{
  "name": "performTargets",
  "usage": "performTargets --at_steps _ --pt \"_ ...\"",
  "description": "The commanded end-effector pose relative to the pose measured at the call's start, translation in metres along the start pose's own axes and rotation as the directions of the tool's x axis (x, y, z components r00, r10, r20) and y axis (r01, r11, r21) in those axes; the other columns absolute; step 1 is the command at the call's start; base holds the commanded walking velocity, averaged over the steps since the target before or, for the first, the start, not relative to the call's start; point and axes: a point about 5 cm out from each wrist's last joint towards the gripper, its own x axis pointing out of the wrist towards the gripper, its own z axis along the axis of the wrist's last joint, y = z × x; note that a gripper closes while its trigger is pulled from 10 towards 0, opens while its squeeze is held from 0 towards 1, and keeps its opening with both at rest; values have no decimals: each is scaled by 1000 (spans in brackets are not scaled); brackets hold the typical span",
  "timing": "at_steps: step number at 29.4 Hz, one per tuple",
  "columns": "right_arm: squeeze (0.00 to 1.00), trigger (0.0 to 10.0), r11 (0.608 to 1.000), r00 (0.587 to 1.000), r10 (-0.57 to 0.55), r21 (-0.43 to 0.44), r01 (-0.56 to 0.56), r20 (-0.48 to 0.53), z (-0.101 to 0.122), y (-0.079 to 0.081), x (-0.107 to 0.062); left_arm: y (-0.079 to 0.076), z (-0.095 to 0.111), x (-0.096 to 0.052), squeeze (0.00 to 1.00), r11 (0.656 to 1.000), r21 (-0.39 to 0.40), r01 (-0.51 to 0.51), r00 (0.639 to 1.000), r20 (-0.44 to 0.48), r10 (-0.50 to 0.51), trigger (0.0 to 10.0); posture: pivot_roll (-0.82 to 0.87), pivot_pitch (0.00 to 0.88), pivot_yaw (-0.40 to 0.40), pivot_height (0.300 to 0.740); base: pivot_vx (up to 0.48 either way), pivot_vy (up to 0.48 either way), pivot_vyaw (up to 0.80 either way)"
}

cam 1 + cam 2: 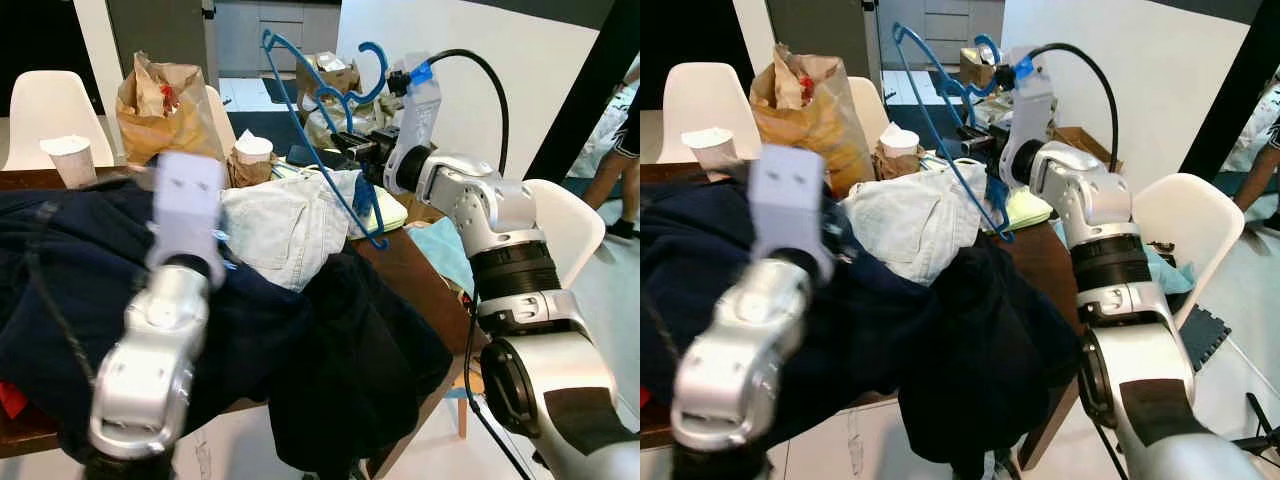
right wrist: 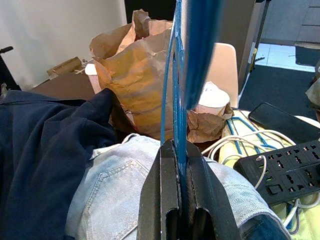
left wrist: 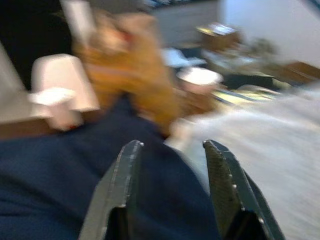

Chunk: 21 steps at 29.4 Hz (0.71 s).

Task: Hang hanger

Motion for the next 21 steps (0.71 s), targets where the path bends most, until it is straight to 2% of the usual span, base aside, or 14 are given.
performTargets --at_steps 1,3,8,10,13,14,15,16,21 --pt "0 10000 1000 1000 -3 -10 3 -1 3 0 1 8 -1 4 1000 999 23 -45 999 2 45 10000 40 0 -78 740 0 0 0" --pt "0 10000 1000 1000 -2 -12 2 -1 4 0 1 25 -6 15 1000 993 45 -113 993 -12 113 10000 38 0 -80 740 0 0 0" --pt "0 10000 1000 1000 1 -13 -1 -2 4 1 1 40 -16 27 1000 987 20 -158 986 -47 158 10000 36 0 -85 740 0 0 0" --pt "0 10000 1000 1000 14 -18 -14 -2 4 4 2 53 -28 49 1000 984 -23 -177 980 -94 174 10000 27 0 -86 740 0 0 0" --pt "0 10000 1000 1000 19 -19 -19 -2 4 5 2 58 -32 56 1000 982 -34 -184 978 -108 179 10000 27 0 -86 740 0 0 0" --pt "0 10000 999 1000 26 -22 -26 0 5 6 2 63 -36 64 518 982 -45 -186 976 -126 179 10000 18 0 -83 740 0 0 0" --pt "0 10000 999 1000 29 -24 -29 1 6 7 2 66 -38 68 518 981 -52 -188 974 -136 179 10000 16 0 -83 740 0 0 0" --pt "0 10000 999 999 32 -25 -32 1 6 7 1 69 -40 71 0 980 -62 -188 973 -151 177 10000 16 0 -83 740 0 0 0" --pt "0 10000 999 999 36 -34 -36 -6 6 7 -2 77 -54 83 0 979 -77 -189 962 -212 169 10000 -10 0 -81 740 0 0 0"
